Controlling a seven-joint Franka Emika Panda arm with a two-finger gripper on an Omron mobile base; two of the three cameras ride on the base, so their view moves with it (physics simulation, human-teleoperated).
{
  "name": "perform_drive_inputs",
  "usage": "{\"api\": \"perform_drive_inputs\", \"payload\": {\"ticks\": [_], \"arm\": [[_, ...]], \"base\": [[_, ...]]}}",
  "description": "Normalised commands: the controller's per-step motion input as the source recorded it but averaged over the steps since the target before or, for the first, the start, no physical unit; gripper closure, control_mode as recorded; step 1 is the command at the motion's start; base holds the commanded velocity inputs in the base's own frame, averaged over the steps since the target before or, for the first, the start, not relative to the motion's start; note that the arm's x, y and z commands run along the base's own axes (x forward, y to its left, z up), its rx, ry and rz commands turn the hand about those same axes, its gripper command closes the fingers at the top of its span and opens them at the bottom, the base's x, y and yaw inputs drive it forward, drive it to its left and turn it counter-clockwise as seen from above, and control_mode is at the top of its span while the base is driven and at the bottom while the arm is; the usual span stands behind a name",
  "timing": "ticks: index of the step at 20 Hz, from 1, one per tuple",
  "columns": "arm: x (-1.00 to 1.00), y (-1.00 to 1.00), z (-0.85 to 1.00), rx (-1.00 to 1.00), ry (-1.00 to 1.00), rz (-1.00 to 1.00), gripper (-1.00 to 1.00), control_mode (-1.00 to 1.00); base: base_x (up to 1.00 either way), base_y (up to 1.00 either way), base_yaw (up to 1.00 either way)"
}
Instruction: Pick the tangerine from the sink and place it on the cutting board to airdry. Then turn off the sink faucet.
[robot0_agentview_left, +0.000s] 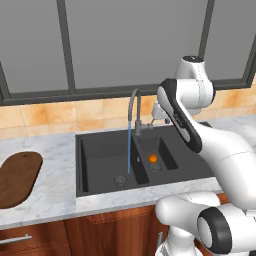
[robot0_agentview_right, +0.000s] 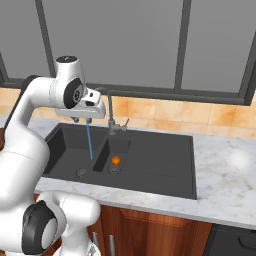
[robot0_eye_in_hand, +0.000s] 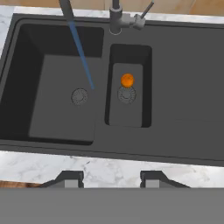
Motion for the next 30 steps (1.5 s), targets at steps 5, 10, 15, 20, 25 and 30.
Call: {"api": "perform_drive_inputs", "payload": {"ticks": [5,10,15,20,25,30], "arm": [[-0.02,0.0,-0.02,0.0,0.0,0.0,-1.0,-1.0],[-0.01,0.0,-0.23,0.0,0.0,0.0,-1.0,-1.0],[0.0,0.01,-0.27,0.0,0.04,-0.02,-1.0,-1.0],[0.06,0.0,-0.09,0.01,0.06,-0.04,-1.0,-1.0],[0.05,0.0,-0.08,0.0,0.04,-0.03,-1.0,-1.0],[0.03,0.0,-0.06,0.0,0.02,-0.02,-1.0,-1.0]], "base": [[0.0,0.0,0.0],[0.0,0.0,0.0],[0.0,0.0,0.0],[0.0,0.0,0.0],[0.0,0.0,0.0],[0.0,0.0,0.0]]}}
